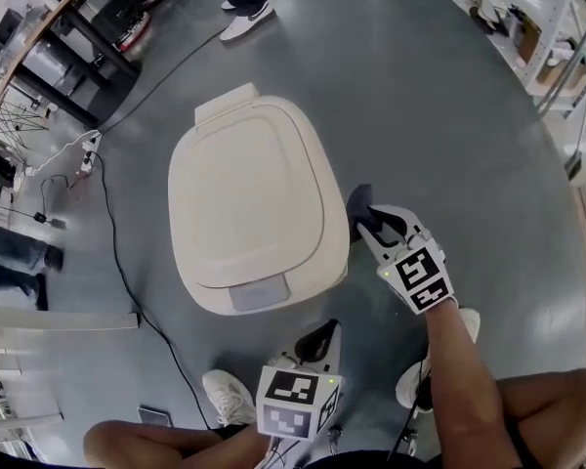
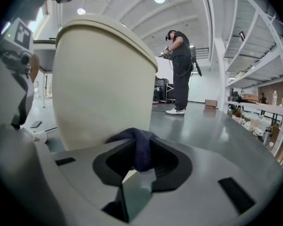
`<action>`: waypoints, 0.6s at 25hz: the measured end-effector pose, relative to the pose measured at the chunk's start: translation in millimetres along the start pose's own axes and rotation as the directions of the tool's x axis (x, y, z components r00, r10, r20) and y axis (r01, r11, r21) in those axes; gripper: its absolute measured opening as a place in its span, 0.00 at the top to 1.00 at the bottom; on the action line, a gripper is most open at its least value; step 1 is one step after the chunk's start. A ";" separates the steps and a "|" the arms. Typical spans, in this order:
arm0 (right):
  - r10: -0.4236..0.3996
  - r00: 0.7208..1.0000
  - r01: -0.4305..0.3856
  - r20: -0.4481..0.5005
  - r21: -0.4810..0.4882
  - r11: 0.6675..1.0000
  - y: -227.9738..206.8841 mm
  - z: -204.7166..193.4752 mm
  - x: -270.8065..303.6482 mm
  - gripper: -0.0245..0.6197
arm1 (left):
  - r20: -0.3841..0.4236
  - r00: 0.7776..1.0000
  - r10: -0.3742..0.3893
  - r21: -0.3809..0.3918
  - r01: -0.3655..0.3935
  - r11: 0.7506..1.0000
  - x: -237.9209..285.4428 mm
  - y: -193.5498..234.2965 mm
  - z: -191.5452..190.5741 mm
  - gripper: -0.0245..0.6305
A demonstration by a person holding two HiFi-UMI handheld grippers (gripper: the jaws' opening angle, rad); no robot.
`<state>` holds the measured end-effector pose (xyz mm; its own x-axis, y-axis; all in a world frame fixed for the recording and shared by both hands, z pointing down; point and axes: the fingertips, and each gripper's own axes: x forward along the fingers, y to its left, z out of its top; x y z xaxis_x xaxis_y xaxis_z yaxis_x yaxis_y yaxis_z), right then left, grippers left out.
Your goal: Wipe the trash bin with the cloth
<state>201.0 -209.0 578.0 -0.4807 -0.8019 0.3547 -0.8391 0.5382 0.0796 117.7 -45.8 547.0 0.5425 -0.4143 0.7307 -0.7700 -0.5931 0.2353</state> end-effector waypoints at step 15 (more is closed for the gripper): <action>-0.353 0.935 0.349 -0.025 0.216 0.912 147.9 58.1 -108.3 0.82 | 0.278 0.941 0.193 -0.053 -0.186 0.981 -177.1 136.0 -29.3 0.96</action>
<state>114.2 -57.6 497.2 -0.1475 -0.9334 0.3271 -0.9880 0.1545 -0.0046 -93.0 -32.9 468.3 0.4553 -0.6965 0.5545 -0.8740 -0.4684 0.1293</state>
